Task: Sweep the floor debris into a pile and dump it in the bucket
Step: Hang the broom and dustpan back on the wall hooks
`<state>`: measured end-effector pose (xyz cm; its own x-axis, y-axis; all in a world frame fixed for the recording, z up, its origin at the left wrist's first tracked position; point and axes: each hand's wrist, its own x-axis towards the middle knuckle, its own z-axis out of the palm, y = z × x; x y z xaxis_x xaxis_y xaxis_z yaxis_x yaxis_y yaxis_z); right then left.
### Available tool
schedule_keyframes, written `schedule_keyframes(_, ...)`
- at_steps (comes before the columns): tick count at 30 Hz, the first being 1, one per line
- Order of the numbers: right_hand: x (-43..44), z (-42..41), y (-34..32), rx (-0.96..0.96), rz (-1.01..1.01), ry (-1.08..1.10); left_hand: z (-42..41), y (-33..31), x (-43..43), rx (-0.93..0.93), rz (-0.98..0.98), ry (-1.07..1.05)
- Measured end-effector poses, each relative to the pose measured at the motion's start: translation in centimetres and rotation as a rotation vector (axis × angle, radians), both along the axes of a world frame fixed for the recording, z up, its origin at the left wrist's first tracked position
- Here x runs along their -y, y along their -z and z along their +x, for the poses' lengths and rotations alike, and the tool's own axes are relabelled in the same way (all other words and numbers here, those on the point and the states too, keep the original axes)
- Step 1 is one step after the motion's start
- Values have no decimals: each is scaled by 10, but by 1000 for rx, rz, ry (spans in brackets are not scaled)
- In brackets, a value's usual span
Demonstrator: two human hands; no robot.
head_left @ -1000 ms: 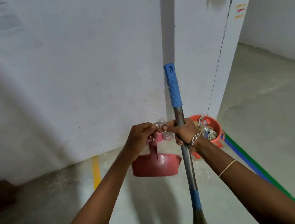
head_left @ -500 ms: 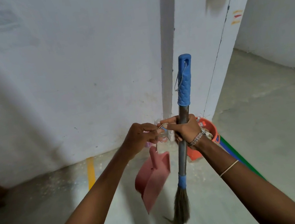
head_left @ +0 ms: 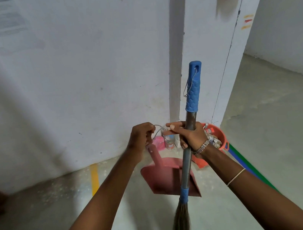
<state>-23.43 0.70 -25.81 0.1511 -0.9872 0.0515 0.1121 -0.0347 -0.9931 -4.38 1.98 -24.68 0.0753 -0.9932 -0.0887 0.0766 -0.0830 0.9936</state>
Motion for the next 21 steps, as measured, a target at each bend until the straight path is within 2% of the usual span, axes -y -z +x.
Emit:
schedule_keyframes(4,8,10,2,37,42,-69,10,-16,9,-87,86,75)
schedule_keyframes(8,13,27,4,62,96,-134,20,-32,18,-61,42,100)
schedule_keyframes(16,17,71,4,-60,85,-157,46,-69,20,-180,-137,203)
schedule_keyframes(21,23,91,1,-97,79,-171,64,-79,22,-60,-171,116)
